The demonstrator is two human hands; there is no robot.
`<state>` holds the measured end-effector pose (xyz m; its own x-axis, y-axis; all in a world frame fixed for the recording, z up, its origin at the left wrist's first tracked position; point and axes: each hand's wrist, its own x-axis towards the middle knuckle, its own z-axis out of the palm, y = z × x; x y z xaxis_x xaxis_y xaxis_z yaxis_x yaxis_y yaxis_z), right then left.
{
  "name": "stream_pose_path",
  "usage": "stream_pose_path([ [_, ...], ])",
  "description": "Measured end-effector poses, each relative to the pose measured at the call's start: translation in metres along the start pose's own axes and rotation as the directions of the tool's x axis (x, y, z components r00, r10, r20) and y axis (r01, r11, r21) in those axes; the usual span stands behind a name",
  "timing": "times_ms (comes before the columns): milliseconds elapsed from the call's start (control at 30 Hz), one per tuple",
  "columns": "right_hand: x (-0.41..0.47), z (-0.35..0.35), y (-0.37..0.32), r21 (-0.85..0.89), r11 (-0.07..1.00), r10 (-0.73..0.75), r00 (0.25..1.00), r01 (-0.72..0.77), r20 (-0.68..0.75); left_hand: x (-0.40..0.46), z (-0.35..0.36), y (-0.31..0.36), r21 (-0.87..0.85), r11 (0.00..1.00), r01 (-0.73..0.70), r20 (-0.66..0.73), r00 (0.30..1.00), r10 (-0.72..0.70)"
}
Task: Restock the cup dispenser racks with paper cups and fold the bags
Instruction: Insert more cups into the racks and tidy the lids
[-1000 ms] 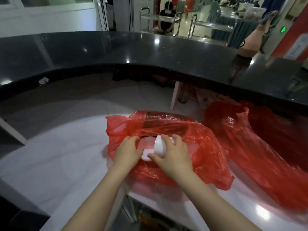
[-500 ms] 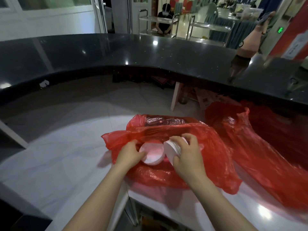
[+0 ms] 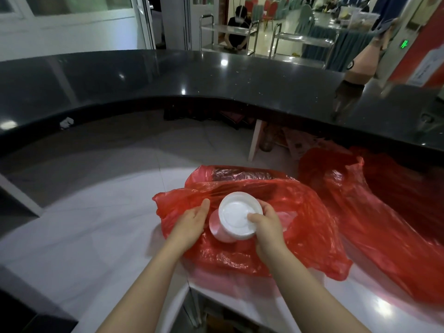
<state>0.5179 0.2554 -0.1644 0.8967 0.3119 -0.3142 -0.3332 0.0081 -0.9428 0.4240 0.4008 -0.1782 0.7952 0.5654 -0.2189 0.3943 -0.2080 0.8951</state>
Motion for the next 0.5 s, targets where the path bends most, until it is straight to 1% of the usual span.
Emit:
stream_pose_path([
  [67,0.005,0.006,0.006,-0.06,0.998,0.007,1.0,-0.008,-0.029,-0.002,0.002,0.003,0.028,1.0,-0.005,0.053,0.999,0.003],
  [133,0.008,0.01,0.012,-0.17,0.985,0.013,0.999,-0.018,-0.032,0.001,0.005,0.003,0.086,0.996,0.004,0.105,0.994,-0.013],
  [200,0.008,0.012,0.018,-0.308,0.951,-0.014,0.999,0.004,-0.03,0.0,0.008,0.004,0.144,0.99,0.005,0.135,0.991,-0.025],
  [300,0.007,0.014,0.021,-0.532,0.841,-0.117,0.993,0.098,-0.003,-0.001,0.012,0.004,0.219,0.975,-0.037,0.148,0.989,0.004],
  [333,0.007,0.014,0.02,-0.599,0.793,-0.126,0.992,0.107,0.011,-0.001,0.013,0.003,0.239,0.97,-0.052,0.15,0.989,0.016],
  [367,0.008,0.014,0.018,-0.657,0.749,-0.105,0.994,0.09,0.016,0.0,0.013,0.003,0.25,0.967,-0.055,0.151,0.988,0.017],
  [433,0.01,0.012,0.013,-0.732,0.681,-0.016,1.0,0.021,0.014,-0.001,0.012,0.004,0.232,0.971,-0.054,0.154,0.988,0.018],
  [467,0.01,0.011,0.009,-0.738,0.674,0.03,0.999,-0.006,0.02,-0.001,0.011,0.005,0.205,0.977,-0.052,0.164,0.986,0.018],
  [500,0.009,0.01,0.006,-0.715,0.698,0.075,0.997,-0.03,0.031,-0.002,0.011,0.006,0.175,0.983,-0.05,0.176,0.984,0.019],
])
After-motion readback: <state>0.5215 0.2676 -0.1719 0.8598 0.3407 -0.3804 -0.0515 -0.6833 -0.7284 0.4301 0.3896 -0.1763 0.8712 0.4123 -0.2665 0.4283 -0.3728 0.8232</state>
